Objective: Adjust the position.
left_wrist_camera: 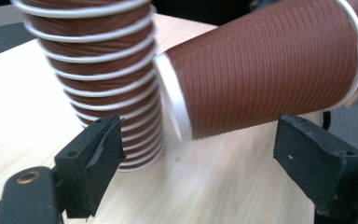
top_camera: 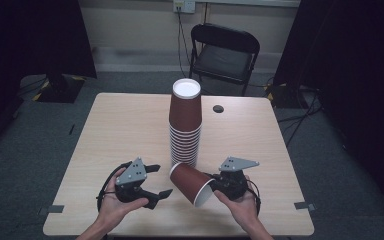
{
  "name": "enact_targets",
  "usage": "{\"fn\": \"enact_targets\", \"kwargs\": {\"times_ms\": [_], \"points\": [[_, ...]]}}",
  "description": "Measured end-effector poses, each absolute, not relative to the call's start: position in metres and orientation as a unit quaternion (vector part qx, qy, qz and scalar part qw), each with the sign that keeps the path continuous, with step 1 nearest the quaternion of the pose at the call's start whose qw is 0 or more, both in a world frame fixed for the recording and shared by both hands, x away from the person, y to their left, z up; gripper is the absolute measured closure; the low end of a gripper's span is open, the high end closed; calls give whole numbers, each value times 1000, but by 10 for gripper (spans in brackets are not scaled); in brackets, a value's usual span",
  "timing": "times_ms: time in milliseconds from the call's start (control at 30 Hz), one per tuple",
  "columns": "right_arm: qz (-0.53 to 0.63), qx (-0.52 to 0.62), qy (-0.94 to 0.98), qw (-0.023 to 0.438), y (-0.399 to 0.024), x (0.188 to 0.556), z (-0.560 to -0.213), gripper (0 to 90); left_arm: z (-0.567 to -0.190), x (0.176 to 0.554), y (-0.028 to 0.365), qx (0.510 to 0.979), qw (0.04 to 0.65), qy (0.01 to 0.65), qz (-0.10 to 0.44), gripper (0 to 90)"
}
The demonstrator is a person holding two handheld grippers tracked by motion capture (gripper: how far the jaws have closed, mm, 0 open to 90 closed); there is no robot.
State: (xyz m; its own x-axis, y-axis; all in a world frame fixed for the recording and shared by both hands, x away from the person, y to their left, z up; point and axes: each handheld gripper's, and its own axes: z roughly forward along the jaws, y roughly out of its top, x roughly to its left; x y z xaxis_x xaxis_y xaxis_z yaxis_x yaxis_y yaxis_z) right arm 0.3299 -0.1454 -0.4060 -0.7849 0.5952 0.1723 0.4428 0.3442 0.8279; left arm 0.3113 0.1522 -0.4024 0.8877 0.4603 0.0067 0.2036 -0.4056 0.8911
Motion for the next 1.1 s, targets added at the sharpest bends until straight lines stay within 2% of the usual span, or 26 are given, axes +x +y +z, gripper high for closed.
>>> {"fn": "enact_targets", "kwargs": {"times_ms": [100,333,533,733,833,967,1100], "points": [[460,314,829,54,-142,330,-407,866,-404,308,149,837,501,182,124,157],[436,309,845,25,-137,332,-407,866,-408,297,142,856,482,139,129,157],[402,309,862,-25,-131,337,-411,866,-414,293,136,866,467,109,145,157],[382,304,871,-55,-126,340,-412,866,-420,293,132,875,454,91,143,148],[372,291,880,-56,-123,339,-410,866,-421,292,131,885,438,66,143,143],[354,289,886,-78,-119,342,-412,866,-426,288,125,897,414,23,154,148],[327,290,894,-96,-112,344,-415,866,-428,287,120,901,411,13,138,146]]}}
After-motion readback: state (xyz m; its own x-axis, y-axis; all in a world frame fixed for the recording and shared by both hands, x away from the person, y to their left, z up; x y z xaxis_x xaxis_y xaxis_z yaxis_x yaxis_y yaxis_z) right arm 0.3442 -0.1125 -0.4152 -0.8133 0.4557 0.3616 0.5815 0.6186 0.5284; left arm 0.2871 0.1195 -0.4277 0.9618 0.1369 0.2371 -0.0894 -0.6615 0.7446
